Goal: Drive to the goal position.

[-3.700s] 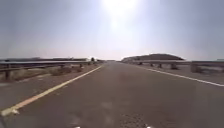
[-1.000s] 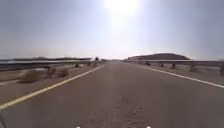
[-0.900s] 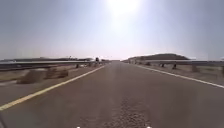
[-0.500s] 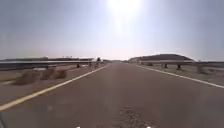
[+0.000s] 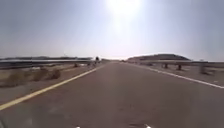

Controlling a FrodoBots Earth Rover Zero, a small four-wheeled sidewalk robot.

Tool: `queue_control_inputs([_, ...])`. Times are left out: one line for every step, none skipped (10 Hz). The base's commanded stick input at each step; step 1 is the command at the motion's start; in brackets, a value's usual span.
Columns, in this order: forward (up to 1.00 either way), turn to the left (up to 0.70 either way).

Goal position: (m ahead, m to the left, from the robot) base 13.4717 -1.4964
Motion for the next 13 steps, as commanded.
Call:
queue_control_inputs([0.70,0.00])
queue_control_inputs([0.70,0.00])
queue_control_inputs([0.70,0.00])
queue_control_inputs([0.70,0.00])
queue_control_inputs([0.70,0.00])
queue_control_inputs([0.70,0.00])
queue_control_inputs([0.70,0.00])
queue_control_inputs([0.70,0.00])
queue_control_inputs([0.70,0.00])
queue_control_inputs([0.70,0.00])
queue_control_inputs([0.70,0.00])
queue_control_inputs([0.70,0.00])
queue_control_inputs([0.70,0.00])
